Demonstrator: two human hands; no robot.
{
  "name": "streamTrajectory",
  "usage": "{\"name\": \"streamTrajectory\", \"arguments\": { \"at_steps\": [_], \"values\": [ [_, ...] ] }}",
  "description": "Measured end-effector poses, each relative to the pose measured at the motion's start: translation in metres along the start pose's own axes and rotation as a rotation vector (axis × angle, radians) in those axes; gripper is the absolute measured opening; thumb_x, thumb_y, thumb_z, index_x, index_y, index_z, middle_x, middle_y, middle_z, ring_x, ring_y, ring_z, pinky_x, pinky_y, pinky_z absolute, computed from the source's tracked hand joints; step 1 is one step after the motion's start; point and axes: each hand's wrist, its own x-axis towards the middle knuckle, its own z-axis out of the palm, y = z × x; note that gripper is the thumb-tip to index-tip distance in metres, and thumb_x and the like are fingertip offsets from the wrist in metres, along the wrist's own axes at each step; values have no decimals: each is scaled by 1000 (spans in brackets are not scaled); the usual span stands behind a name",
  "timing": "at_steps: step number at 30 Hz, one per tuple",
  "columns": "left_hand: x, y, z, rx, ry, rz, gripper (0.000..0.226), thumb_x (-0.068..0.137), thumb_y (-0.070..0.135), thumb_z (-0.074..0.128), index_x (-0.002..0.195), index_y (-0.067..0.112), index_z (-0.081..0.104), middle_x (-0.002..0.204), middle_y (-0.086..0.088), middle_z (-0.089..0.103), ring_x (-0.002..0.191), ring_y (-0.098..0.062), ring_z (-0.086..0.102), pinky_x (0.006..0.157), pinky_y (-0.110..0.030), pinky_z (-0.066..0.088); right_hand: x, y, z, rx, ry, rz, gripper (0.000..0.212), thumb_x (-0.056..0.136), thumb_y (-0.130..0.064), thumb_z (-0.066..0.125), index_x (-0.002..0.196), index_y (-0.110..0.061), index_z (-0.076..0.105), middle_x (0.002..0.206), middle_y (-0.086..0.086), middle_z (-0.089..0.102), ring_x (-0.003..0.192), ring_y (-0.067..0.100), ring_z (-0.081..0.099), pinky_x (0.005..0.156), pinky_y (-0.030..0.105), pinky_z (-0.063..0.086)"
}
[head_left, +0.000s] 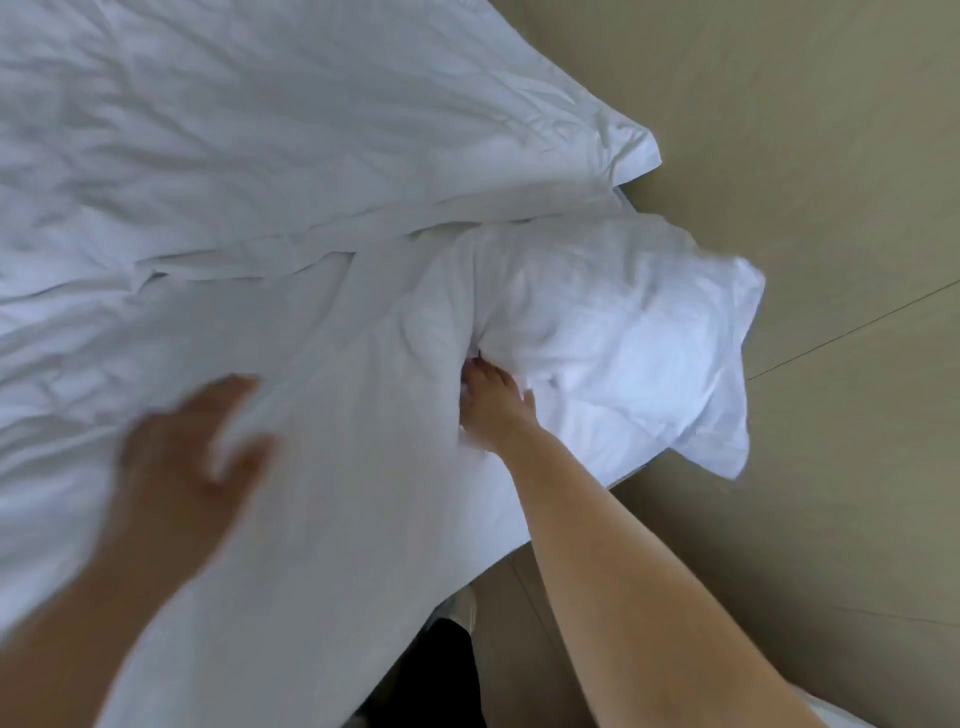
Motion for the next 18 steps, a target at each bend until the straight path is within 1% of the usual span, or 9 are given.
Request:
{"name": "streamTrajectory", "arguments": {
  "at_steps": [2,4,5,6,7,9,12,16,18],
  "values": [
    [19,71,-17,82,-280,136,64,91,61,19,129,16,45,121,-15,61,114,-23,44,94,-40,30,4,7,2,-17,-50,-57,51,92,-26,41,141,-26,29,148,-8,28,138,16,22,112,45,16],
    [4,73,3,318,-558,121,87,80,75,2,139,20,36,136,-10,49,128,-20,37,99,-47,23,-5,16,0,309,-22,-88,35,85,-23,49,120,-22,54,112,-4,57,110,19,51,99,36,39],
    [8,72,11,356,-653,20,96,71,80,-3,146,25,21,149,-6,29,138,-17,24,102,-47,11,-11,25,-5,522,48,-38,25,86,-18,52,108,-18,61,92,-6,59,93,16,55,88,28,44],
    [8,63,25,397,-603,9,100,61,80,-6,145,27,1,153,0,5,139,-12,3,104,-46,-3,-18,35,-13,673,167,36,18,89,-14,52,102,-13,64,83,-8,57,86,13,54,82,20,44],
    [11,56,32,375,-577,-15,99,54,77,-7,140,28,-10,152,4,-8,134,-8,-11,103,-45,-15,-23,50,-19,815,271,124,14,91,-14,51,95,-11,64,80,-9,55,84,13,53,78,17,44],
    [15,54,40,389,-595,-62,97,48,73,-9,133,29,-18,154,5,-10,130,-6,-21,93,-42,-34,-32,80,-30,1169,401,309,11,92,-18,52,84,-13,57,78,-2,53,76,14,52,78,22,45],
    [23,49,47,447,-713,-80,94,40,72,-15,122,28,-32,153,9,-19,140,-12,-21,77,-37,-43,-27,100,-38,1523,390,440,15,91,-26,55,87,-12,52,84,4,54,76,16,55,86,28,48],
    [26,49,46,403,-758,-102,97,40,74,-10,123,27,-29,154,9,-15,141,-12,-17,69,-29,-46,-10,107,-52,1718,454,423,41,89,-32,57,123,-11,51,113,6,60,96,18,59,75,24,50],
    [26,47,48,387,-741,-100,98,40,74,-9,124,28,-27,154,10,-13,141,-11,-16,70,-28,-46,-3,113,-65,1672,508,398,46,87,-29,58,129,-12,46,111,4,59,91,16,58,71,23,49]
  ]
}}
